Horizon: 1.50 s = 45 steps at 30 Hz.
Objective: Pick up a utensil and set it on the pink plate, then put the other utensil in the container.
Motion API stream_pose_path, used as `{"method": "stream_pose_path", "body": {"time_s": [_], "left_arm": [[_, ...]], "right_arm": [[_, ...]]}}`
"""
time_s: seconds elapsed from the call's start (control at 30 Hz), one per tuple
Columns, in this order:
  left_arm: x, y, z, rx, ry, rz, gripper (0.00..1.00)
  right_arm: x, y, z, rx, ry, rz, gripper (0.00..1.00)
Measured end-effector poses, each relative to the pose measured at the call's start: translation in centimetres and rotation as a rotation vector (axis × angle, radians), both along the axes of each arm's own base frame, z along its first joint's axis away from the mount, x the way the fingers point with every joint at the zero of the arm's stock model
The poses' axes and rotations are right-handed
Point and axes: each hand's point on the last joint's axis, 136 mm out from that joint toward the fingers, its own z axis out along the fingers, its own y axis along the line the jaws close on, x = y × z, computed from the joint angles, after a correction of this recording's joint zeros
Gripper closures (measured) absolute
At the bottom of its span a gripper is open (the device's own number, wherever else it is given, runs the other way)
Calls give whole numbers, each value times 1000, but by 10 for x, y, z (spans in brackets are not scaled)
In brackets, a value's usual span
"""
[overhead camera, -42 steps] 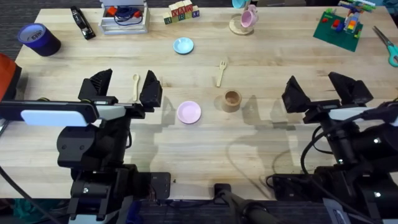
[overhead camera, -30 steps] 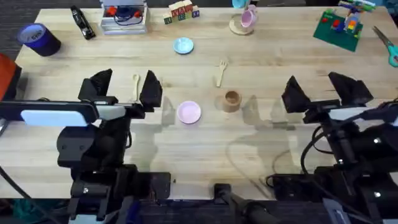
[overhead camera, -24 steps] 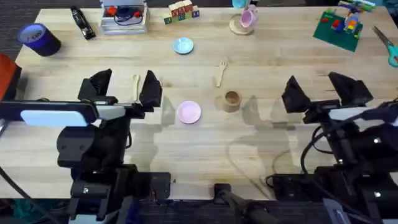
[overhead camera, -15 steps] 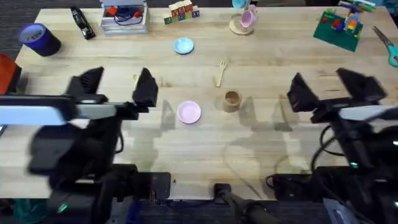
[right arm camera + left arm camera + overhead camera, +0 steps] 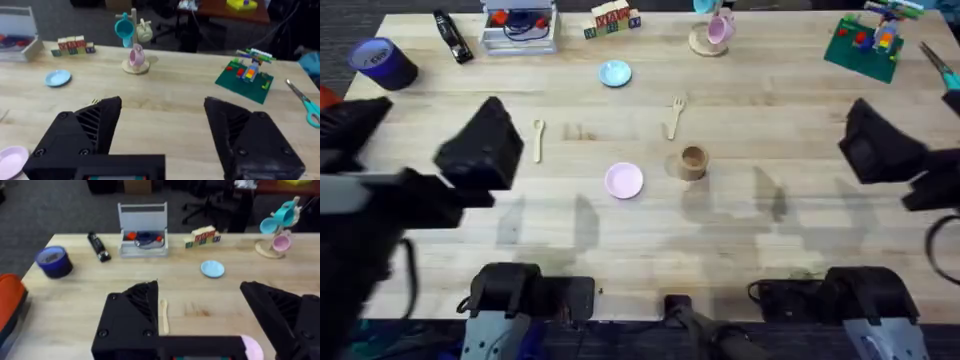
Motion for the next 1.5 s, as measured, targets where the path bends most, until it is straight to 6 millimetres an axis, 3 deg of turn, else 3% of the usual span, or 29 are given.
{"method": "stream_pose_path", "body": {"time_s": [0.23,0.47,0.83,1.1,1.33,1.5], "left_arm": [[6,1,22,-2,172,8,8],[27,1,15,-36,436,24,8],[70,1,10,-89,660,62,8],[72,1,6,-92,689,66,8],[70,2,-7,-49,753,47,8],[84,5,-40,-24,813,60,8]], "right_arm": [[1,0,14,0,204,1,8],[14,0,32,2,377,1,6],[36,0,26,4,551,1,5],[35,0,24,5,561,1,5],[35,0,24,5,561,1,6],[35,0,24,5,562,1,5]]}}
